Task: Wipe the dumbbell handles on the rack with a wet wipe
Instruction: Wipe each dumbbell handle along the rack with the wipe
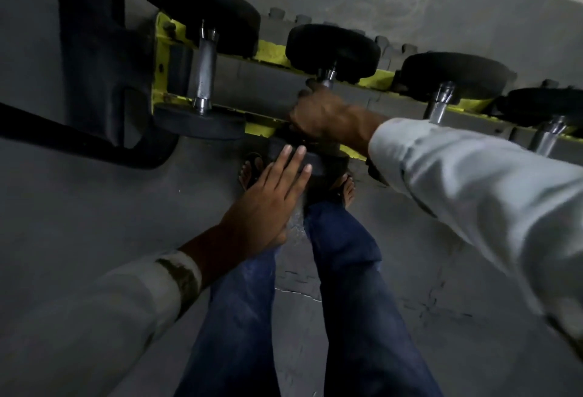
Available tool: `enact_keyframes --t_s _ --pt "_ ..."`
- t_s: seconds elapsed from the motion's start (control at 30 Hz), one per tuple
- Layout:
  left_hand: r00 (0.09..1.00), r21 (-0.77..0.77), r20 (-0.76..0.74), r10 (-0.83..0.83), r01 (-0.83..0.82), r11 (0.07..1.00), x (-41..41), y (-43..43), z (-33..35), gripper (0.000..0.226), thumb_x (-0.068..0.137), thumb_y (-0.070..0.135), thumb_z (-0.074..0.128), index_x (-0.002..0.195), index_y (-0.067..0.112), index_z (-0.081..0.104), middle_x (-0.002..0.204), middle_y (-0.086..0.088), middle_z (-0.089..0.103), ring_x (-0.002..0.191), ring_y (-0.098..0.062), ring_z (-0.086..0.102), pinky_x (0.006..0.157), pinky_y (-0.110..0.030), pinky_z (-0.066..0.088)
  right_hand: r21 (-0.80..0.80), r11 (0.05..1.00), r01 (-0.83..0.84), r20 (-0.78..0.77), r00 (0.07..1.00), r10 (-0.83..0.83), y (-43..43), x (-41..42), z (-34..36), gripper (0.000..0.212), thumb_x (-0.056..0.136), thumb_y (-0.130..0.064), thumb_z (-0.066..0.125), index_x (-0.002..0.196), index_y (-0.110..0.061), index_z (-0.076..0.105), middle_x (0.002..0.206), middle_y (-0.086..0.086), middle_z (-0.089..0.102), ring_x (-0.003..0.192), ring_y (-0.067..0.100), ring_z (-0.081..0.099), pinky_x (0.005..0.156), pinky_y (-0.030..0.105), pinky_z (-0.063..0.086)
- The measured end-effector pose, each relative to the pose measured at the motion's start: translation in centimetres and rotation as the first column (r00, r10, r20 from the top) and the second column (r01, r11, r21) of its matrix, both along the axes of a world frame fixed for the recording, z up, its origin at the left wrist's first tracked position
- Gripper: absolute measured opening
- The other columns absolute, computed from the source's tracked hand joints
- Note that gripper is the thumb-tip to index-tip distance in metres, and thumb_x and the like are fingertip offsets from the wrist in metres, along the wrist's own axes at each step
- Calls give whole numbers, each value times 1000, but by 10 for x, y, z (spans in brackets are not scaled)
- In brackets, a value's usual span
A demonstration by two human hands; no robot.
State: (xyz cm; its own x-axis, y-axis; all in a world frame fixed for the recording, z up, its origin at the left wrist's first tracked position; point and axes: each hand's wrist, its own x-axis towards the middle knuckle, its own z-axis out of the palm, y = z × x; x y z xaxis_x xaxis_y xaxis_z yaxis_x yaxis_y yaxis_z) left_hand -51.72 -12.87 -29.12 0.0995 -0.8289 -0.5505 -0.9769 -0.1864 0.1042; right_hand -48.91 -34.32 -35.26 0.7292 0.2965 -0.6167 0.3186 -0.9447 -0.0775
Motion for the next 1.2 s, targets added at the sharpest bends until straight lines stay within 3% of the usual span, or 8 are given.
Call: enact_keyframes --t_s 0.13,0.23,0.4,0.5,0.6,0.9,1.1,1.2 --pt "998 17 18 57 -57 998 -9 -3 2 119 86 58 61 160 -5 -9 161 -36 -25 153 -51 -13 126 -54 10 51 996 -76 285 957 59 -1 -7 5 35 81 -6 38 69 -14 70 69 4 69 57 21 68 72 31 58" --pt "993 32 6 121 -121 992 -18 -6 6 118 88 57 59 159 -5 -13 160 -35 -29 153 -51 -16 127 -54 8 156 985 -68 -6 998 70 -7 1 20 25 98 -24 46 98 -13 69 100 9 70 97 27 66 96 37 43" --pt "968 70 -14 252 -251 966 -33 -13 11 111 95 53 51 156 -7 -18 158 -35 -32 151 -51 -22 126 -53 2 390 910 142 119 972 -202 -11 -34 16 25 98 -29 49 109 -15 66 109 11 59 99 31 59 78 40 47" --pt "967 59 -11 253 -252 966 -35 -14 7 112 93 54 52 156 -8 -17 158 -35 -32 151 -51 -22 126 -54 -1 584 596 552 -35 750 -660 -9 -69 0 20 94 -31 55 104 -15 58 106 9 57 88 29 60 70 37 47" --pt "970 34 -32 239 -238 971 -31 -10 1 108 93 48 53 157 -8 -14 159 -36 -29 151 -52 -19 127 -56 5 598 42 800 -287 262 -921 5 -88 -12 24 88 -17 67 108 -10 56 97 2 65 83 16 62 71 28 48" --pt "979 36 -39 198 -197 980 -31 -7 -4 115 93 54 54 155 -9 -19 158 -37 -29 150 -54 -20 125 -58 10 284 -872 399 -834 -345 -430 -28 -45 -46 22 73 14 57 86 -3 63 80 13 62 69 21 59 60 28 50" --pt "980 46 -70 185 -182 982 -23 -5 0 114 91 49 57 156 -6 -18 159 -34 -31 151 -51 -22 125 -57 12 -145 -981 131 -974 -192 118 -36 -12 -64 36 84 -31 56 113 -11 60 124 16 59 106 35 63 76 44 60" --pt "983 44 -77 164 -161 986 -20 -5 3 114 89 49 59 158 -4 -14 160 -33 -31 151 -50 -21 125 -57 11 -70 -997 32 -945 -324 56 -27 -8 -51 25 95 -19 50 114 -7 60 99 16 67 83 30 67 71 36 57"
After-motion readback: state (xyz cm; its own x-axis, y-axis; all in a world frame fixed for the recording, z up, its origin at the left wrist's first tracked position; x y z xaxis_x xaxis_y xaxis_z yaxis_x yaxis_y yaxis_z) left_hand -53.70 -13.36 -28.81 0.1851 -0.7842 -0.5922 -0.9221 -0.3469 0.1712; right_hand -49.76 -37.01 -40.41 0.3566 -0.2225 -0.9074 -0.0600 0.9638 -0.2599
